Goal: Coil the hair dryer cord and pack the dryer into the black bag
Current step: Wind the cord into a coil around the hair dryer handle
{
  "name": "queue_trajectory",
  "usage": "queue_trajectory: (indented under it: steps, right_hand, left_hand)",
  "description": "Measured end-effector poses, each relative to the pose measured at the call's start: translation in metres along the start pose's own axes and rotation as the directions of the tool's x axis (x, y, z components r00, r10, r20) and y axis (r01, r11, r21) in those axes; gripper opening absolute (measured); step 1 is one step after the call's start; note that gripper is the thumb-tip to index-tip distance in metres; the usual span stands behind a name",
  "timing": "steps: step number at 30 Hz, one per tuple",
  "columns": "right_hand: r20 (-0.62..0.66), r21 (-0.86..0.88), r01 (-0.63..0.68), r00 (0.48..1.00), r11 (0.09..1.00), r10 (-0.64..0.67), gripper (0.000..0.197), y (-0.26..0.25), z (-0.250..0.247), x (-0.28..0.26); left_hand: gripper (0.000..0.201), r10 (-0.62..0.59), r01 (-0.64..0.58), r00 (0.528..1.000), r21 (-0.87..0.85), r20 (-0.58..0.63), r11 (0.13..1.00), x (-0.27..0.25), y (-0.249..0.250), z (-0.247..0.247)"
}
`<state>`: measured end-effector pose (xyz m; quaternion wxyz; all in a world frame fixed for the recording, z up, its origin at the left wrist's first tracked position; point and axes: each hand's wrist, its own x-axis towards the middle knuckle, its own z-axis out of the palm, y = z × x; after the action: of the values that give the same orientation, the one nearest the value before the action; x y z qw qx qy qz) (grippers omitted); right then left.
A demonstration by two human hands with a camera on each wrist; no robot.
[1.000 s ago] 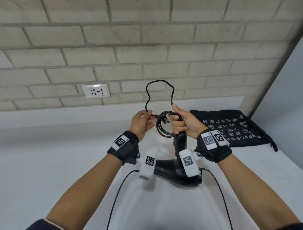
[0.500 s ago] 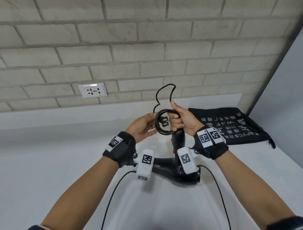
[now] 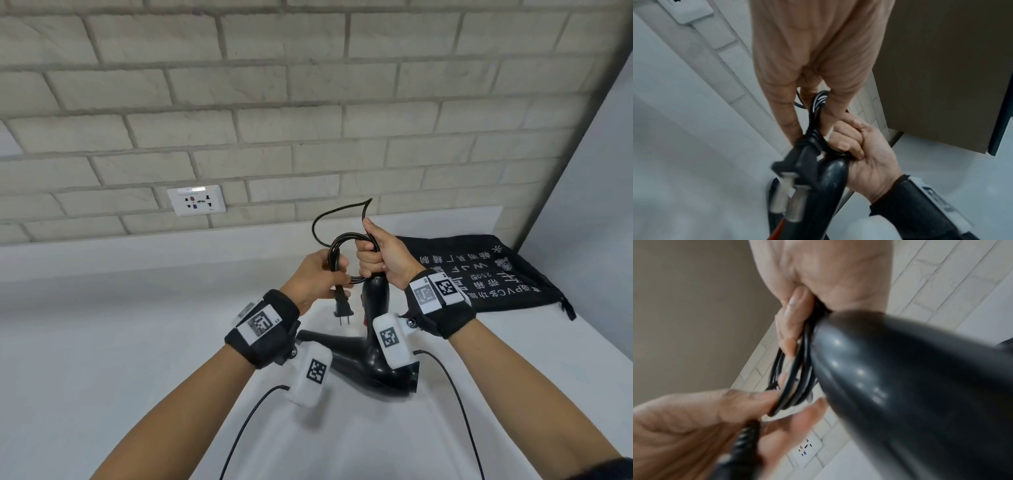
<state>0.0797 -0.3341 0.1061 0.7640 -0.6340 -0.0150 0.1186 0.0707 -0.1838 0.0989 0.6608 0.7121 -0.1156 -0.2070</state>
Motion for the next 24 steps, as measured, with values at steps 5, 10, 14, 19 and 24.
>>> queue_trajectory:
  steps: [5, 10, 14, 19, 24]
  right_hand:
    - [-0.027, 0.068, -0.004, 1.000, 0.998, 0.006, 0.052, -0.002, -0.010, 0.001]
    - [-0.063, 0.115, -0.002, 0.998, 0.993, 0.010, 0.051, 0.000, -0.020, 0.003]
    - [-0.116, 0.160, 0.014, 0.993, 0.987, 0.005, 0.058, 0.001, -0.030, 0.004]
    - [-0.090, 0.092, 0.001, 0.996, 0.996, 0.007, 0.050, 0.000, -0.021, 0.008]
    - [-0.085, 0.028, -0.007, 0.996, 1.000, 0.010, 0.046, -0.002, -0.010, 0.007]
  left_hand:
    - [0.021, 0.022, -0.022, 1.000, 0.004, -0.008, 1.000, -0.016, -0.006, -0.022]
    - [0.016, 0.116, -0.098, 0.921, 0.066, -0.373, 0.993, -0.016, -0.041, -0.080]
    - [0.020, -0.057, 0.215, 0.784, 0.184, -0.619, 0.959, -0.017, -0.089, -0.133]
    - [0.021, -0.125, 0.449, 0.856, 0.602, -0.502, 0.660, -0.020, -0.108, -0.122]
    - [0.029, 0.312, 0.057, 0.871, 0.710, -0.380, 0.702, -0.005, -0.061, -0.073]
